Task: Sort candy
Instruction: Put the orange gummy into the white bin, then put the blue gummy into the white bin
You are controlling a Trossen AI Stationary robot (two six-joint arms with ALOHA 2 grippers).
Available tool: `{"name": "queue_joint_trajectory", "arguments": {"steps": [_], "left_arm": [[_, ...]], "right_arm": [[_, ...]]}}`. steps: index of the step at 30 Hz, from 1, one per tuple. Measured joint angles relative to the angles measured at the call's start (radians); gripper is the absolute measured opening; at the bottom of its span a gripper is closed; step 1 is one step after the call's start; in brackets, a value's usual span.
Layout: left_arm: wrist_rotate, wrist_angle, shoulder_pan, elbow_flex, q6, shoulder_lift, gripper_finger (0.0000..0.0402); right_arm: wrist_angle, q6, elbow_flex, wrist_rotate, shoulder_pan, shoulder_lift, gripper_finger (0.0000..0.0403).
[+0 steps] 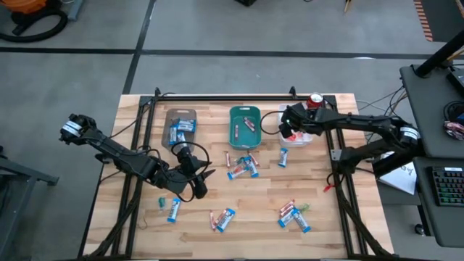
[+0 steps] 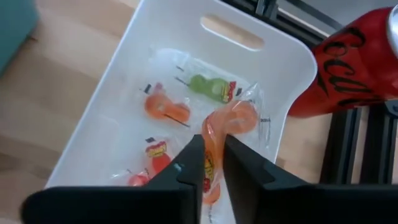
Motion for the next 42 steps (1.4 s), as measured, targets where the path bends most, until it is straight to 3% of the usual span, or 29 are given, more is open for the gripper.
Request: {"name": "queue_joint_trajectory", "arguments": {"steps": [9, 15, 23, 32, 42], "left_arm": [[0.006, 0.000, 0.000, 0.000, -0.019, 0.000, 0.0132], [0.159, -0.003, 0.000, 0.002, -0.064, -0.003, 0.0132], [0.296, -0.053, -0.017, 0.019, -0.135, -0.003, 0.0131], [0.404, -0.269, -0.042, 0.036, -0.375, -0.003, 0.0131], [0.498, -0.470, -0.093, 0.036, -0.688, -0.003, 0.0131]], "right_arm": [[-0.005, 0.006, 0.012, -0.006, 0.000, 0.017, 0.0126], [-0.001, 0.019, 0.076, -0.162, 0.059, -0.057, 0.0148], [0.008, 0.019, 0.155, -0.217, 0.280, -0.093, 0.0145], [0.023, 0.038, 0.210, -0.237, 0.531, -0.094, 0.0138], [0.028, 0.041, 0.194, -0.229, 0.636, -0.093, 0.0135]]}}
